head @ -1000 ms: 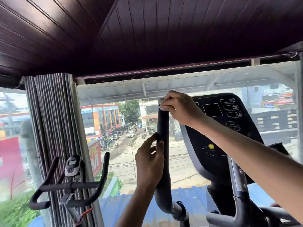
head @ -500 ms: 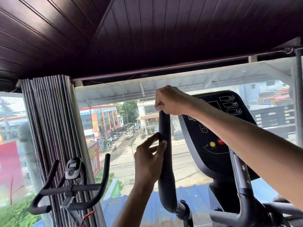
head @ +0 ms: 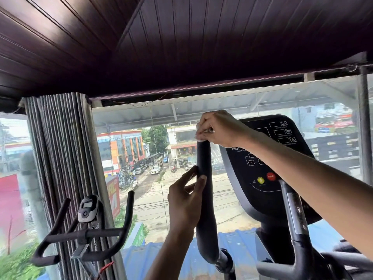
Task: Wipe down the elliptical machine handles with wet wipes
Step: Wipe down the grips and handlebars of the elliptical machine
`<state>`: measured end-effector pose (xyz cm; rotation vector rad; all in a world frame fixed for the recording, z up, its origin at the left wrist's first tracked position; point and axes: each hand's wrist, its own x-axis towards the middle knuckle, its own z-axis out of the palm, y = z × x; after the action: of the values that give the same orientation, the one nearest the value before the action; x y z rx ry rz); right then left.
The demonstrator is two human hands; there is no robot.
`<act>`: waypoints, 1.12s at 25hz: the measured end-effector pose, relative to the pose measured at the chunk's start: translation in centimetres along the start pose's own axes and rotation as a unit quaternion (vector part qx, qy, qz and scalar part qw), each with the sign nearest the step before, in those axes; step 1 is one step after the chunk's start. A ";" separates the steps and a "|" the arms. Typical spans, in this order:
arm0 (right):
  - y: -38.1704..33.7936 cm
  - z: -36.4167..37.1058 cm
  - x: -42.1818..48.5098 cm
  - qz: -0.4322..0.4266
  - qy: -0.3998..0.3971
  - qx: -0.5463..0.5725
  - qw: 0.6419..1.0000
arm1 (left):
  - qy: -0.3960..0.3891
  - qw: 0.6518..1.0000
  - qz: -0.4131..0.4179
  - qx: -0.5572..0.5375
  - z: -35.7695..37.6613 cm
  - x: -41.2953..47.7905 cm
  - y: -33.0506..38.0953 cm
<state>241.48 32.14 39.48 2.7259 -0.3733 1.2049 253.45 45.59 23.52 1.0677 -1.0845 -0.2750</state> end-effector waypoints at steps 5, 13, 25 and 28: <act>0.0 0.5 -0.9 -0.008 0.003 0.029 1.000 | -0.002 0.999 -0.015 -0.031 -0.1 -0.1 0.1; 0.3 1.4 -0.4 0.018 0.112 -0.008 0.993 | -0.001 1.000 -0.015 -0.024 0.2 -0.4 0.3; -2.6 -0.4 2.9 0.069 -0.087 -0.069 0.991 | -0.015 1.000 -0.008 0.009 -0.2 0.0 1.0; -2.8 -1.0 3.4 0.077 -0.143 -0.081 0.983 | -0.015 1.000 -0.004 0.008 -0.3 -0.1 1.0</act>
<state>243.77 34.52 42.57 2.7680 -0.6940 0.7696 253.33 46.33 24.30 1.0847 -1.1108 -0.2891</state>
